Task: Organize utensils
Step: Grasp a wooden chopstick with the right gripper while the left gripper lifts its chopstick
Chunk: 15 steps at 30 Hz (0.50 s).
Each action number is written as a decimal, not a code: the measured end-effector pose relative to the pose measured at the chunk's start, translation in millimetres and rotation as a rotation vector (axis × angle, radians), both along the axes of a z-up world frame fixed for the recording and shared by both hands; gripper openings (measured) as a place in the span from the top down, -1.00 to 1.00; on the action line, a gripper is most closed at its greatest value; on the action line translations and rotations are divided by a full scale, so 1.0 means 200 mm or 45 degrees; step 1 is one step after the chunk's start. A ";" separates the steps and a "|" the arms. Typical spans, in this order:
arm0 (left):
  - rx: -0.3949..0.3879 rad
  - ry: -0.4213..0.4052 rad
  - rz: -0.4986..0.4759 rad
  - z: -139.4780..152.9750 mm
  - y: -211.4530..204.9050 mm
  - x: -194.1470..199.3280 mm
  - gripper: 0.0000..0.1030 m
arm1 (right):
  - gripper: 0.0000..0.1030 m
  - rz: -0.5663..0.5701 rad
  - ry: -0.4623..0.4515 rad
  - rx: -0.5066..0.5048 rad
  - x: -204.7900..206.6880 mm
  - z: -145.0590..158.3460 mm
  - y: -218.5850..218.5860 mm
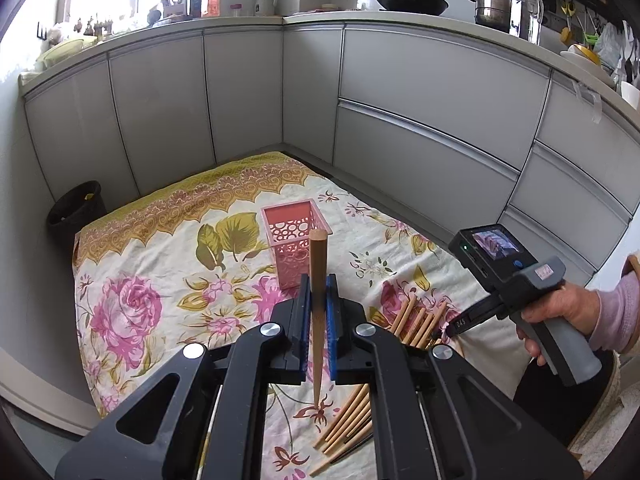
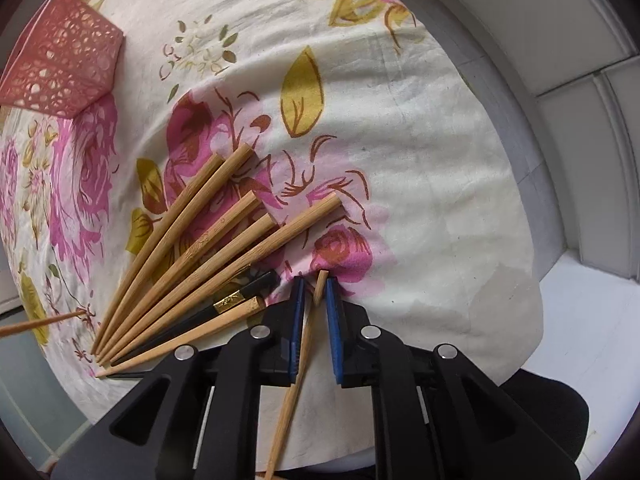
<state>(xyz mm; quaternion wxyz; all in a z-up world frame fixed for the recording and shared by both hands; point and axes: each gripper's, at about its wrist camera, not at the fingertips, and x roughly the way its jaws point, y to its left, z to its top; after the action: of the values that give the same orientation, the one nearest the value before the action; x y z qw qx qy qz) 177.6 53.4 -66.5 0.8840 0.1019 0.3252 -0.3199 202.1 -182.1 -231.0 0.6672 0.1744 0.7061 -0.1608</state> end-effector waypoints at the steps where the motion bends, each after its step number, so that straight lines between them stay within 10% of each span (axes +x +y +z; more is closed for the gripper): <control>1: -0.003 -0.003 0.015 0.00 0.00 0.00 0.88 | 0.82 0.020 -0.061 -0.038 -0.02 0.01 0.02; 10: -0.116 -0.006 0.169 0.09 0.03 0.01 0.88 | 0.90 0.099 -0.552 0.069 -0.36 0.03 0.07; 15: -0.136 0.006 0.221 0.11 -0.03 0.04 0.88 | 0.90 0.146 -0.794 0.142 -0.44 0.30 0.02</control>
<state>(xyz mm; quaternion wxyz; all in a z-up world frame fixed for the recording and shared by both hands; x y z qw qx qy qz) 186.4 47.9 -44.8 0.9118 0.0255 0.3175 -0.2592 114.0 -178.3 -170.1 0.8489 0.2114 0.4840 -0.0230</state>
